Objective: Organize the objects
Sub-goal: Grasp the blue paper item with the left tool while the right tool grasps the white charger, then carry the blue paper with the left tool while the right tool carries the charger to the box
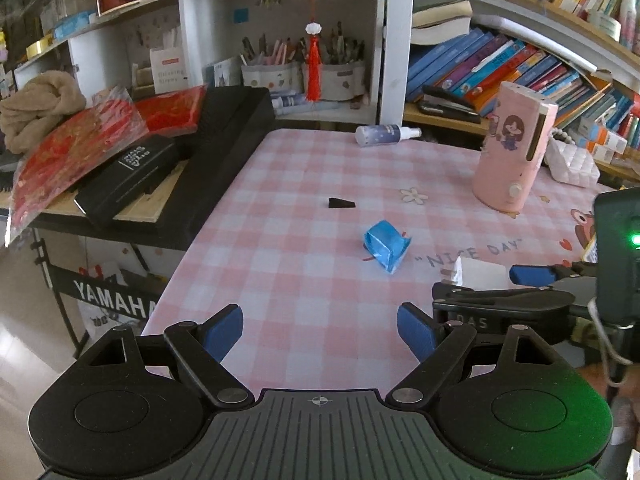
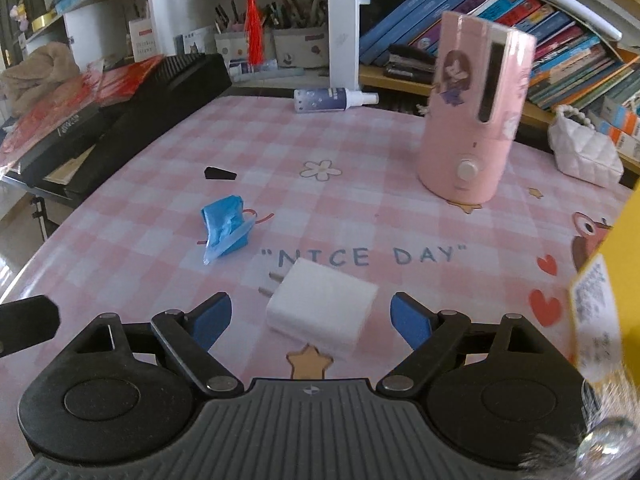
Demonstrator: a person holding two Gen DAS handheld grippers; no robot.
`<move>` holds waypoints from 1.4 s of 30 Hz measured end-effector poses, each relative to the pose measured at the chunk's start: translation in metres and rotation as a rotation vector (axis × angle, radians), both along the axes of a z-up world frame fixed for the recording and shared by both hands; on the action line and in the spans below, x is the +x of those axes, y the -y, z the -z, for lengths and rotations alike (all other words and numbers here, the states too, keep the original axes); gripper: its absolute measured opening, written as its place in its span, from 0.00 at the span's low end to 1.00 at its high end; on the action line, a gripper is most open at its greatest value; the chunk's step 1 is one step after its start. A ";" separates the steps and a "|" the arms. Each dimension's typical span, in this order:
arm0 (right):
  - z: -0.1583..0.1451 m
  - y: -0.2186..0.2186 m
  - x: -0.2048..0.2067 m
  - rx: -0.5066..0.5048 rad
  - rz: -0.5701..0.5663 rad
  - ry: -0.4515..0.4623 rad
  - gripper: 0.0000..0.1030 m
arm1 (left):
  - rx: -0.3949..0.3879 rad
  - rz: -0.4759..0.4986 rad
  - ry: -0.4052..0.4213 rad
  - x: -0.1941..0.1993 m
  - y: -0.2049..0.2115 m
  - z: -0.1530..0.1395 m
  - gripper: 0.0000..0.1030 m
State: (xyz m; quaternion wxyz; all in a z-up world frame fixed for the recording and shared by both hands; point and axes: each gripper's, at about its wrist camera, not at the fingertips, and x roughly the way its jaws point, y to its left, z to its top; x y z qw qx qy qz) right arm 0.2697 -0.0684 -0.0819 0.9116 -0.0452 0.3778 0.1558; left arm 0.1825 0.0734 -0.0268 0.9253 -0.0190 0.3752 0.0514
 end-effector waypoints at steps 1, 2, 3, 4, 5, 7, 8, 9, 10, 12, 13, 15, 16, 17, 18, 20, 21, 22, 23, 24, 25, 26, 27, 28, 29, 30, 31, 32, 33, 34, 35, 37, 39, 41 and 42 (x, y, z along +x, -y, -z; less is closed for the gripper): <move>0.003 -0.002 0.003 -0.006 0.002 -0.002 0.81 | -0.002 -0.001 -0.003 0.002 0.000 0.001 0.84; 0.005 -0.002 0.006 -0.008 0.002 -0.005 0.81 | -0.006 -0.002 -0.006 0.005 -0.001 0.002 0.84; 0.007 -0.003 0.008 -0.008 0.002 -0.009 0.79 | -0.011 -0.003 -0.009 0.007 -0.001 0.003 0.84; 0.008 -0.002 0.009 -0.009 0.003 -0.011 0.71 | -0.015 -0.003 -0.011 0.011 -0.001 0.004 0.84; 0.010 0.000 0.011 -0.006 0.003 -0.012 0.67 | -0.021 -0.002 -0.013 0.014 -0.001 0.005 0.84; 0.010 0.003 0.011 0.005 -0.009 -0.013 0.66 | -0.034 0.006 -0.016 0.022 0.001 0.007 0.84; 0.008 0.005 0.011 0.008 -0.007 -0.008 0.66 | -0.040 0.012 -0.015 0.026 0.002 0.008 0.84; 0.005 0.009 0.009 0.012 0.003 0.006 0.66 | -0.045 0.019 -0.014 0.030 0.004 0.009 0.84; 0.002 0.013 0.007 0.014 0.012 0.020 0.66 | -0.049 0.026 -0.013 0.036 0.005 0.011 0.84; -0.007 0.022 0.001 0.014 0.035 0.055 0.66 | -0.058 0.035 -0.012 0.048 0.009 0.013 0.84; -0.011 0.027 -0.002 0.011 0.049 0.070 0.66 | -0.065 0.037 -0.012 0.055 0.011 0.015 0.83; -0.017 0.036 -0.007 0.005 0.071 0.086 0.66 | -0.074 0.036 -0.014 0.069 0.016 0.019 0.81; -0.020 0.041 -0.009 0.005 0.077 0.087 0.66 | -0.085 0.042 -0.019 0.077 0.018 0.022 0.81; -0.021 0.044 -0.011 0.003 0.083 0.084 0.66 | -0.095 0.048 -0.026 0.084 0.020 0.024 0.81; -0.022 0.047 -0.013 -0.001 0.086 0.078 0.66 | -0.101 0.052 -0.035 0.090 0.023 0.027 0.81; -0.022 0.050 -0.016 -0.001 0.088 0.076 0.66 | -0.088 0.054 -0.046 0.103 0.029 0.033 0.79; -0.024 0.052 -0.018 -0.006 0.087 0.080 0.65 | -0.076 0.059 -0.047 0.108 0.033 0.036 0.77; -0.025 0.053 -0.020 -0.012 0.083 0.087 0.65 | -0.061 0.063 -0.050 0.114 0.037 0.038 0.72; -0.025 0.053 -0.020 -0.015 0.080 0.091 0.65 | -0.051 0.067 -0.053 0.118 0.040 0.041 0.69; -0.025 0.053 -0.021 -0.017 0.076 0.093 0.65 | -0.045 0.069 -0.058 0.123 0.042 0.044 0.66; -0.025 0.054 -0.022 -0.018 0.074 0.093 0.65 | -0.043 0.071 -0.067 0.128 0.044 0.047 0.61; -0.025 0.055 -0.023 -0.019 0.073 0.092 0.65 | -0.045 0.073 -0.073 0.132 0.045 0.050 0.58; -0.026 0.055 -0.024 -0.019 0.072 0.092 0.65 | -0.043 0.075 -0.080 0.134 0.046 0.052 0.52; -0.026 0.056 -0.025 -0.018 0.072 0.091 0.65 | -0.039 0.077 -0.088 0.137 0.046 0.054 0.43; -0.026 0.056 -0.026 -0.017 0.073 0.090 0.65 | -0.036 0.081 -0.094 0.138 0.047 0.056 0.43; -0.026 0.057 -0.026 -0.016 0.074 0.088 0.65 | -0.031 0.083 -0.090 0.138 0.047 0.057 0.41; -0.027 0.057 -0.027 -0.015 0.076 0.088 0.65 | -0.025 0.086 -0.087 0.137 0.046 0.057 0.39; -0.027 0.057 -0.028 -0.015 0.078 0.089 0.65 | -0.028 0.087 -0.087 0.135 0.045 0.056 0.38; -0.027 0.057 -0.028 -0.014 0.079 0.090 0.65 | -0.035 0.086 -0.084 0.133 0.044 0.054 0.38; -0.028 0.058 -0.029 -0.014 0.081 0.092 0.65 | -0.041 0.083 -0.075 0.129 0.042 0.051 0.37; -0.028 0.058 -0.029 -0.013 0.083 0.092 0.65 | -0.046 0.083 -0.066 0.125 0.041 0.047 0.37; -0.029 0.058 -0.031 -0.009 0.084 0.090 0.65 | -0.058 0.084 -0.046 0.114 0.037 0.039 0.37; -0.031 0.057 -0.033 -0.006 0.082 0.089 0.65 | -0.074 0.084 -0.030 0.101 0.032 0.030 0.37; -0.034 0.057 -0.036 -0.004 0.079 0.092 0.65 | -0.090 0.082 -0.021 0.087 0.027 0.023 0.37; -0.035 0.057 -0.038 -0.003 0.077 0.095 0.65 | -0.097 0.078 -0.019 0.079 0.025 0.020 0.37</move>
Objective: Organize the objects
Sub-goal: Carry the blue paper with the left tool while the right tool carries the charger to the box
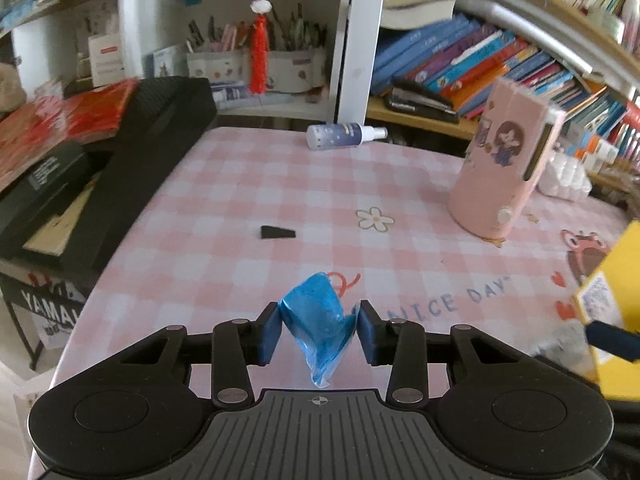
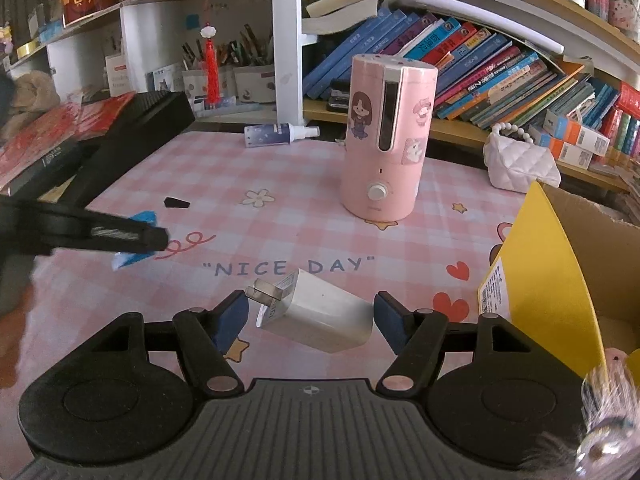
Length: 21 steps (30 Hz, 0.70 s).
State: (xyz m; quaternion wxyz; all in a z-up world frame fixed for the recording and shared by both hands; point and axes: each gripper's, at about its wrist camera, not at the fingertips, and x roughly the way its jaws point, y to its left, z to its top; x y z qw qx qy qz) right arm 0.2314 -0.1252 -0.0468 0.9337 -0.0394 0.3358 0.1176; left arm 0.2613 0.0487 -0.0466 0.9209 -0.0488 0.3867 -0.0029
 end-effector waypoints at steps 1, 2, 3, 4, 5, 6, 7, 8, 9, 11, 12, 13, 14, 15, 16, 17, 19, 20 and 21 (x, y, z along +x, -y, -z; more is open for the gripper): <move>-0.002 0.000 -0.003 0.001 -0.002 0.004 0.65 | -0.009 -0.005 -0.001 -0.008 -0.002 -0.002 0.37; -0.003 -0.001 -0.005 0.002 -0.001 0.007 0.65 | -0.017 -0.004 -0.003 -0.015 -0.003 -0.004 0.37; -0.005 -0.001 -0.007 0.004 -0.001 0.009 0.65 | -0.023 -0.002 -0.004 -0.022 -0.004 -0.005 0.37; -0.006 -0.001 -0.011 0.007 0.000 0.010 0.65 | -0.028 0.002 -0.003 -0.030 -0.004 -0.007 0.37; -0.008 -0.002 -0.013 0.008 0.001 0.011 0.65 | -0.032 0.008 0.000 -0.037 -0.004 -0.008 0.37; -0.009 -0.002 -0.017 0.009 0.000 0.013 0.65 | -0.034 0.017 0.005 -0.044 -0.004 -0.011 0.37; -0.012 -0.002 -0.022 0.010 -0.001 0.015 0.65 | -0.031 0.027 0.013 -0.051 -0.004 -0.014 0.37; -0.013 -0.002 -0.025 0.010 -0.002 0.017 0.65 | -0.029 0.035 0.022 -0.058 -0.004 -0.017 0.37; -0.015 -0.001 -0.031 0.009 -0.004 0.020 0.65 | -0.027 0.043 0.032 -0.065 -0.005 -0.020 0.37; -0.018 0.000 -0.042 0.010 -0.004 0.024 0.65 | -0.028 0.052 0.048 -0.081 -0.008 -0.025 0.37; -0.019 0.000 -0.048 0.013 -0.002 0.025 0.65 | -0.034 0.054 0.052 -0.089 -0.009 -0.027 0.37; -0.020 0.000 -0.054 0.016 0.002 0.024 0.65 | -0.039 0.054 0.054 -0.096 -0.010 -0.028 0.37; -0.021 0.000 -0.059 0.019 0.005 0.024 0.65 | -0.042 0.055 0.055 -0.103 -0.011 -0.029 0.37; -0.022 0.001 -0.065 0.021 0.008 0.024 0.65 | -0.044 0.056 0.056 -0.110 -0.012 -0.030 0.37; -0.023 0.000 -0.072 0.022 0.012 0.024 0.65 | -0.045 0.059 0.057 -0.119 -0.013 -0.030 0.37; -0.024 0.000 -0.078 0.024 0.015 0.024 0.65 | -0.044 0.060 0.059 -0.126 -0.014 -0.031 0.37; -0.026 -0.001 -0.091 0.026 0.020 0.026 0.65 | -0.046 0.063 0.063 -0.140 -0.017 -0.032 0.37; -0.028 -0.002 -0.097 0.027 0.022 0.030 0.65 | -0.045 0.065 0.067 -0.148 -0.018 -0.033 0.37; -0.029 -0.004 -0.105 0.026 0.021 0.036 0.65 | -0.046 0.067 0.070 -0.155 -0.019 -0.034 0.37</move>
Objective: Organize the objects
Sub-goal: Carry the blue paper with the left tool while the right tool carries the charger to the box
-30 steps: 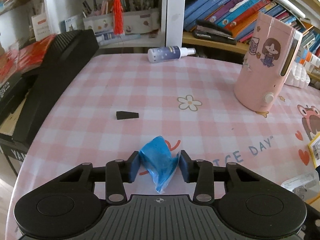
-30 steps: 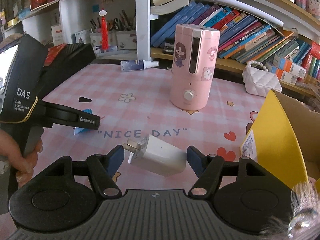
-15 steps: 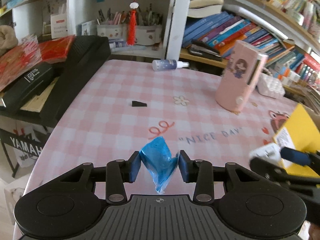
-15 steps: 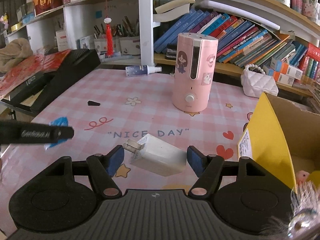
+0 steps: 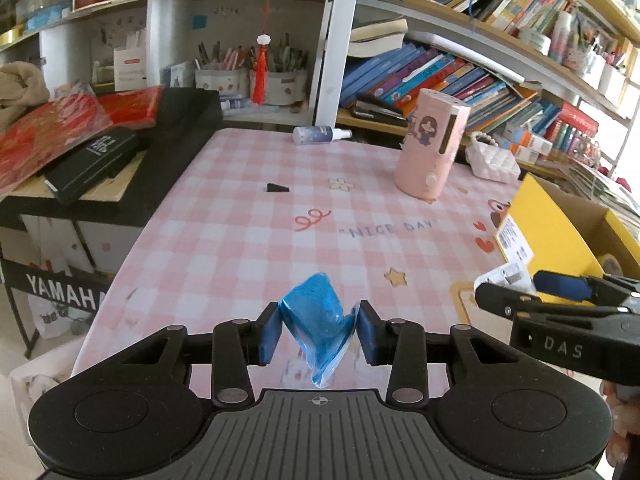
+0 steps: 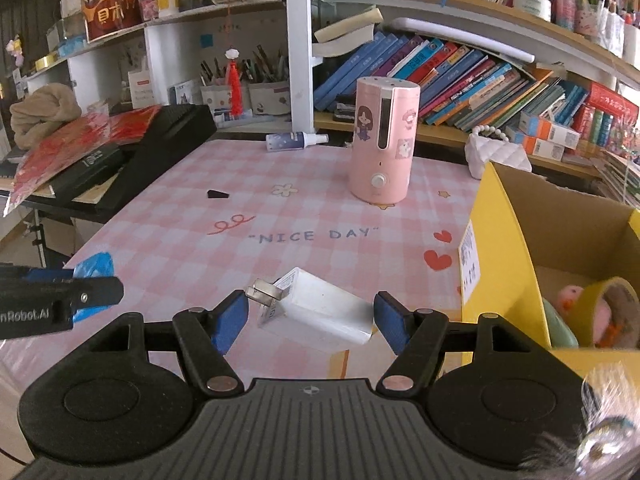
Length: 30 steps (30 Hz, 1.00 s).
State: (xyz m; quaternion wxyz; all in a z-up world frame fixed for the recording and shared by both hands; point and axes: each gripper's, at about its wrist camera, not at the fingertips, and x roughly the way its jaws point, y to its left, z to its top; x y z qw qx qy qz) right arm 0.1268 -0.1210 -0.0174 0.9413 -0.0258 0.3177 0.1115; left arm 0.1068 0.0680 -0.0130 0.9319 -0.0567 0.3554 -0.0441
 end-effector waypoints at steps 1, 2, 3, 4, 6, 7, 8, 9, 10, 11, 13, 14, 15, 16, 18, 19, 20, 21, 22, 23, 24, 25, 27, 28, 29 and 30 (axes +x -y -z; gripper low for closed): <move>-0.001 -0.002 -0.006 -0.001 -0.002 0.006 0.65 | -0.002 0.000 0.004 -0.008 -0.002 -0.001 0.37; -0.003 -0.003 -0.014 0.000 -0.003 0.011 0.65 | -0.004 0.000 0.007 -0.015 -0.003 -0.001 0.37; -0.003 -0.005 -0.020 0.001 -0.005 0.014 0.65 | -0.006 0.001 0.008 -0.023 -0.004 -0.002 0.37; -0.004 -0.007 -0.029 0.001 -0.008 0.015 0.65 | -0.008 0.002 0.009 -0.030 -0.005 -0.002 0.37; -0.005 -0.011 -0.045 0.000 -0.013 0.016 0.65 | -0.017 -0.001 0.010 -0.045 -0.009 -0.003 0.37; -0.005 -0.012 -0.051 0.001 -0.015 0.016 0.65 | -0.022 -0.003 0.011 -0.052 -0.010 -0.004 0.37; -0.006 -0.013 -0.059 0.002 -0.016 0.017 0.65 | -0.026 -0.006 0.012 -0.059 -0.012 -0.005 0.37; -0.006 -0.015 -0.066 0.002 -0.016 0.017 0.65 | -0.029 -0.009 0.013 -0.066 -0.014 -0.005 0.37; -0.006 -0.015 -0.074 0.002 -0.016 0.019 0.65 | -0.032 -0.011 0.015 -0.073 -0.016 -0.006 0.37; -0.006 -0.016 -0.081 0.002 -0.015 0.019 0.65 | -0.033 -0.010 0.016 -0.080 -0.017 -0.006 0.37; -0.005 -0.017 -0.096 0.004 -0.009 0.019 0.65 | -0.034 -0.004 0.016 -0.091 -0.018 -0.006 0.37; -0.005 -0.017 -0.103 0.003 -0.006 0.019 0.65 | -0.037 0.001 0.014 -0.097 -0.018 -0.006 0.37; -0.004 -0.017 -0.109 0.003 -0.002 0.018 0.65 | -0.038 0.008 0.013 -0.102 -0.018 -0.006 0.37; -0.004 -0.016 -0.117 0.006 0.005 0.018 0.65 | -0.035 0.015 0.014 -0.108 -0.017 -0.005 0.37; -0.003 -0.013 -0.130 0.011 0.023 0.017 0.65 | -0.025 0.036 0.016 -0.117 -0.014 -0.005 0.37; -0.002 -0.012 -0.136 0.016 0.034 0.013 0.65 | -0.020 0.047 0.017 -0.121 -0.011 -0.005 0.37; -0.001 -0.009 -0.142 0.026 0.049 0.005 0.65 | -0.017 0.061 0.018 -0.124 -0.008 -0.004 0.37; 0.000 -0.007 -0.147 0.032 0.061 -0.001 0.65 | -0.015 0.076 0.018 -0.127 -0.006 -0.005 0.37; 0.001 -0.004 -0.152 0.036 0.075 -0.005 0.65 | -0.014 0.090 0.018 -0.130 -0.003 -0.005 0.37; 0.001 -0.001 -0.157 0.038 0.088 -0.007 0.65 | -0.013 0.103 0.018 -0.132 0.000 -0.005 0.37; 0.001 0.002 -0.163 0.041 0.103 -0.008 0.65 | -0.013 0.118 0.019 -0.134 0.003 -0.005 0.37; 0.001 0.005 -0.168 0.042 0.115 -0.009 0.65 | -0.012 0.134 0.020 -0.135 0.007 -0.005 0.37; 0.001 0.012 -0.176 0.041 0.141 -0.007 0.65 | -0.013 0.168 0.022 -0.137 0.015 -0.006 0.37; 0.001 0.016 -0.181 0.039 0.157 -0.006 0.65 | -0.014 0.189 0.022 -0.138 0.020 -0.006 0.37; 0.001 0.021 -0.185 0.038 0.173 -0.007 0.65 | -0.015 0.208 0.022 -0.139 0.026 -0.005 0.37; 0.001 0.026 -0.189 0.036 0.195 -0.008 0.65 | -0.017 0.228 0.021 -0.140 0.030 -0.005 0.37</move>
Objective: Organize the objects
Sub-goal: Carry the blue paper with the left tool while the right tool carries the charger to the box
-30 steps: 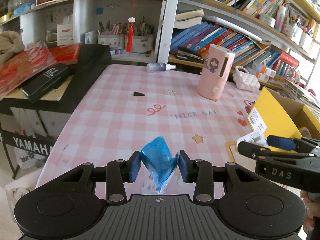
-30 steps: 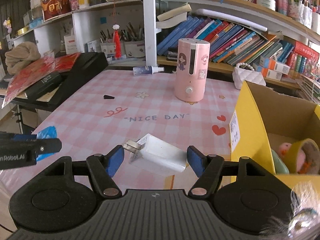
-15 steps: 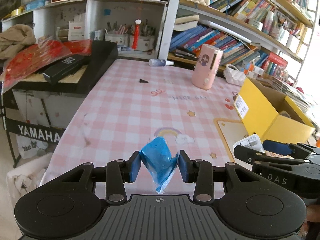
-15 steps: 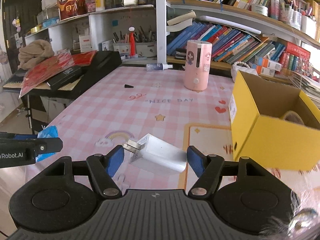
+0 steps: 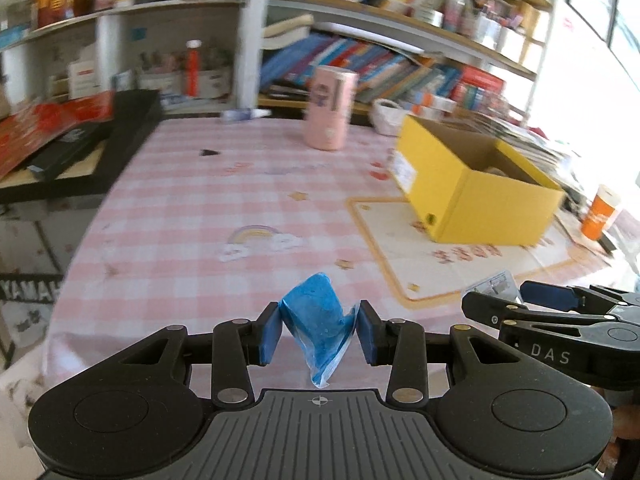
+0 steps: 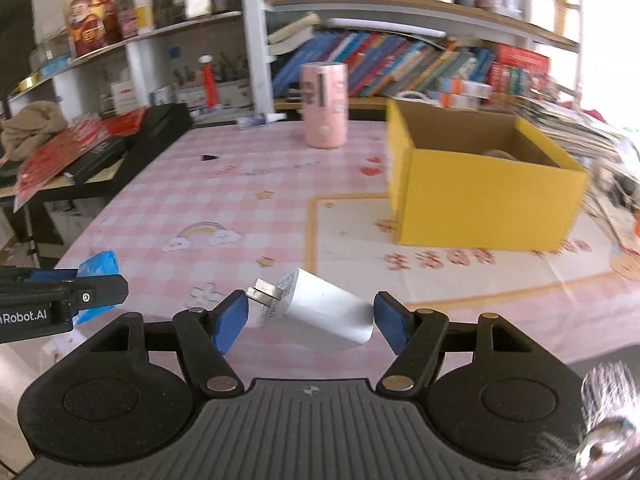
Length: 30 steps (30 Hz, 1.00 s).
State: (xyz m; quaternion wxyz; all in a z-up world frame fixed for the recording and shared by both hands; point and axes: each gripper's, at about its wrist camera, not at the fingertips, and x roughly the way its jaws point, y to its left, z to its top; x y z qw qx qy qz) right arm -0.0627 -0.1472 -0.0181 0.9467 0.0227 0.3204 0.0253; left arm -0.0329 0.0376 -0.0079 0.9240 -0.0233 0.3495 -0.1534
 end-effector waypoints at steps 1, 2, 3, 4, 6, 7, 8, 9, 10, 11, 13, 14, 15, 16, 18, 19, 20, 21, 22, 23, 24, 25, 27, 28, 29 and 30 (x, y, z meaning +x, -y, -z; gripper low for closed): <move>0.000 0.005 -0.004 -0.001 0.020 -0.002 0.65 | 0.000 0.023 -0.001 -0.001 0.006 0.001 0.37; 0.001 0.011 -0.008 -0.001 0.038 -0.005 0.65 | 0.000 0.042 -0.002 -0.002 0.012 0.001 0.37; 0.002 0.016 -0.012 0.000 0.059 -0.008 0.65 | 0.000 0.061 -0.003 -0.002 0.017 0.002 0.37; 0.002 0.023 -0.016 0.002 0.084 -0.012 0.65 | 0.001 0.081 -0.004 -0.003 0.023 0.002 0.37; 0.004 0.033 -0.023 0.006 0.122 -0.020 0.65 | 0.002 0.114 -0.005 -0.004 0.034 0.003 0.37; 0.005 0.039 -0.027 0.008 0.144 -0.023 0.65 | 0.003 0.132 -0.005 -0.004 0.040 0.003 0.37; 0.005 0.044 -0.029 0.010 0.159 -0.024 0.65 | 0.005 0.147 -0.006 -0.004 0.044 0.003 0.37; 0.006 0.050 -0.032 0.012 0.178 -0.025 0.65 | 0.007 0.161 -0.006 -0.004 0.050 0.004 0.37; 0.006 0.054 -0.034 0.014 0.192 -0.026 0.65 | 0.009 0.176 -0.007 -0.004 0.056 0.004 0.37; 0.007 0.058 -0.036 0.016 0.205 -0.026 0.65 | 0.011 0.188 -0.007 -0.003 0.061 0.004 0.37; 0.009 0.068 -0.039 0.022 0.229 -0.029 0.65 | 0.015 0.207 -0.006 -0.001 0.071 0.004 0.37; 0.010 0.073 -0.039 0.024 0.238 -0.030 0.65 | 0.016 0.214 -0.007 0.000 0.075 0.004 0.37; 0.010 0.078 -0.039 0.026 0.246 -0.032 0.65 | 0.017 0.219 -0.008 0.002 0.080 0.004 0.37; 0.011 0.082 -0.039 0.028 0.252 -0.034 0.65 | 0.017 0.223 -0.009 0.004 0.086 0.005 0.37; 0.011 0.092 -0.039 0.028 0.259 -0.036 0.65 | 0.016 0.231 -0.011 0.008 0.098 0.005 0.37; 0.011 0.098 -0.038 0.027 0.262 -0.038 0.65 | 0.016 0.236 -0.011 0.011 0.103 0.005 0.37; 0.011 0.102 -0.037 0.027 0.265 -0.040 0.65 | 0.018 0.243 -0.011 0.013 0.110 0.005 0.37; 0.011 0.108 -0.035 0.028 0.270 -0.043 0.65 | 0.021 0.252 -0.011 0.014 0.116 0.005 0.37; 0.011 0.114 -0.033 0.030 0.276 -0.047 0.65 | 0.024 0.258 -0.012 0.017 0.122 0.005 0.37; 0.012 0.120 -0.031 0.032 0.281 -0.051 0.65 | 0.028 0.263 -0.013 0.019 0.129 0.005 0.37; 0.012 0.126 -0.028 0.034 0.286 -0.055 0.65 | 0.031 0.267 -0.014 0.022 0.134 0.005 0.37; 0.012 0.133 -0.024 0.035 0.290 -0.059 0.65 | 0.031 0.269 -0.013 0.024 0.140 0.005 0.37; 0.012 0.142 -0.018 0.037 0.291 -0.062 0.65 | 0.033 0.270 -0.006 0.030 0.149 0.003 0.37; 0.011 0.148 -0.014 0.038 0.289 -0.063 0.65 | 0.035 0.270 0.001 0.034 0.155 0.001 0.37; 0.011 0.152 -0.011 0.039 0.287 -0.063 0.65 | 0.038 0.271 0.012 0.037 0.160 -0.001 0.37; 0.010 0.157 -0.006 0.041 0.286 -0.060 0.65 | 0.042 0.271 0.023 0.040 0.165 -0.003 0.37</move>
